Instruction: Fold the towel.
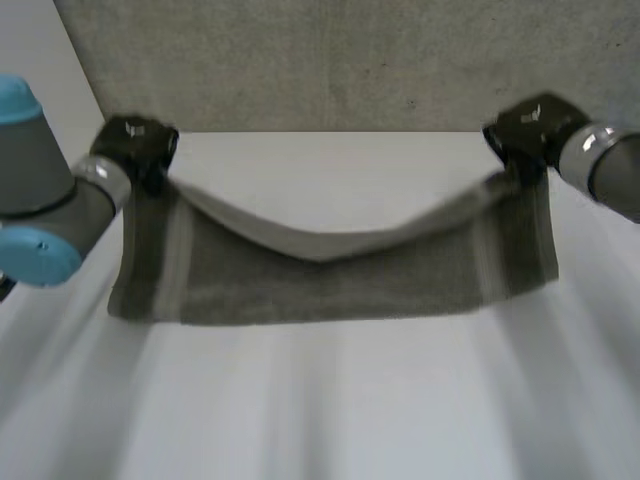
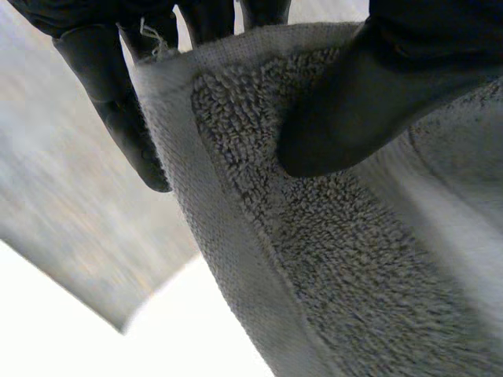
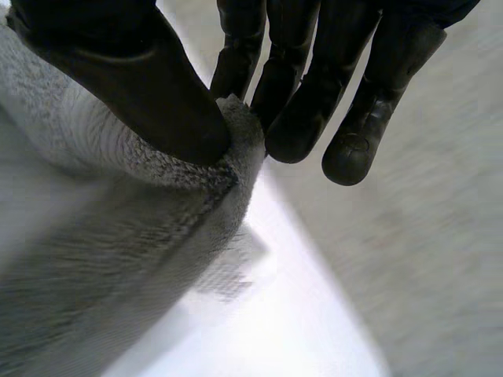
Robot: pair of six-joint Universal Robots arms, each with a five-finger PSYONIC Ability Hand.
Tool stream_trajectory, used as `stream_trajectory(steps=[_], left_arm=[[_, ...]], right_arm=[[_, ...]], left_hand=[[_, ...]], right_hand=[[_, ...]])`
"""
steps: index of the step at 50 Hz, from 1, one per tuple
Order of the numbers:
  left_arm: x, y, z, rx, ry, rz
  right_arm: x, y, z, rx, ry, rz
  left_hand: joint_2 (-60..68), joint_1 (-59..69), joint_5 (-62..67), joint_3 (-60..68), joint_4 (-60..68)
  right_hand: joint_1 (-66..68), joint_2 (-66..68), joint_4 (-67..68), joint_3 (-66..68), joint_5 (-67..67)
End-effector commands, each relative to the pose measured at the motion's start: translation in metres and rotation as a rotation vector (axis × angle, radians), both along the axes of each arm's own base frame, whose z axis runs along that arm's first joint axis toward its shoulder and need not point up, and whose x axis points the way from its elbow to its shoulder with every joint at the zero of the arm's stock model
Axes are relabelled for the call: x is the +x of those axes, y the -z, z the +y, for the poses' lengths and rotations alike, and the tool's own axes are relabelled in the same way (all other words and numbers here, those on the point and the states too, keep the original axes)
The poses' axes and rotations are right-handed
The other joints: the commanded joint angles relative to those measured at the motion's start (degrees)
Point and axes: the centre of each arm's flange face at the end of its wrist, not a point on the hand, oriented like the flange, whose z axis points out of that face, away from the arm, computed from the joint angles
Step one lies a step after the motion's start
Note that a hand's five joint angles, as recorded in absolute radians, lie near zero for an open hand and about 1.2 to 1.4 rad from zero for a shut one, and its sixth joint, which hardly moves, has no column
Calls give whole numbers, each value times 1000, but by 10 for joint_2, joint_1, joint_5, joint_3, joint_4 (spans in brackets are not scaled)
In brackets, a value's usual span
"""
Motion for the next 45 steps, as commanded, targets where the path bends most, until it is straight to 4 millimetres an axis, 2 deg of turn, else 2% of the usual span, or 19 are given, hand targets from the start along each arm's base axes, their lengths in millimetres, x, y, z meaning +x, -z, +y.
stream_trajectory(steps=[1,2,3,4,5,7,11,13,17,19,20,21,26,30,31,33,36,40,45], left_arm=[[-15,-120,-10,-457,41,253],[-11,-147,-4,-539,59,343],[-11,-148,-3,-540,59,344],[-2,-173,3,-603,69,422],[-2,-173,3,-604,69,423],[17,-195,9,-626,63,525],[23,-189,7,-570,66,559],[23,-178,5,-519,58,554],[19,-123,2,-323,53,508],[20,-104,2,-268,48,494],[21,-80,4,-197,36,479],[21,-80,4,-196,36,479],[22,7,17,44,-12,420],[24,46,28,149,-32,362],[24,59,33,182,-29,326],[26,70,38,207,-29,288],[34,80,44,230,-32,211],[38,81,49,229,-33,159],[50,25,64,96,-39,166]], right_arm=[[5,-88,-22,-517,47,-326],[0,-114,-11,-621,39,-394],[-3,-134,1,-687,26,-437],[-3,-134,1,-688,25,-437],[-5,-147,10,-722,17,-459],[-6,-147,12,-713,16,-458],[-3,-133,16,-575,-2,-413],[0,-123,18,-511,-34,-389],[3,-93,18,-354,-80,-343],[6,-61,22,-210,-125,-307],[6,-60,22,-210,-125,-307],[8,-45,25,-154,-138,-286],[9,13,34,-11,-164,-174],[5,68,46,100,-166,-38],[5,68,46,100,-166,-37],[2,89,55,145,-172,15],[-2,91,56,158,-162,18],[-19,66,59,133,-106,-19],[-35,20,71,92,-56,-114]], left_hand=[[-70,-42,-159,-89,-76],[-70,-42,-159,-89,-76],[-70,-42,-159,-89,-76],[-70,-42,-159,-89,-76],[-70,-42,-159,-89,-76],[-70,-42,-159,-89,-76],[-70,-42,-159,-89,-76],[-70,-42,-159,-89,-76],[-70,-42,-159,-89,-76],[-70,-42,-159,-89,-76],[-70,-42,-159,-89,-76],[-70,-42,-159,-89,-76],[-70,-42,-159,-89,-76],[-70,-42,-159,-89,-76],[-70,-42,-159,-89,-76],[-70,-42,-159,-89,-76],[-70,-42,-159,-89,-76],[-70,-42,-159,-89,-76],[-70,-42,-159,-89,-76]], right_hand=[[40,47,29,27,40],[40,47,29,27,40],[40,47,29,27,40],[40,47,29,27,40],[40,47,29,27,40],[40,47,29,27,40],[40,47,29,27,40],[40,47,29,27,40],[40,47,29,27,40],[40,47,29,27,40],[40,47,29,27,40],[40,47,29,27,40],[40,47,29,27,40],[40,47,29,27,40],[40,47,29,27,40],[40,47,29,27,40],[40,47,29,27,40],[40,47,29,27,40],[40,47,29,27,40]])
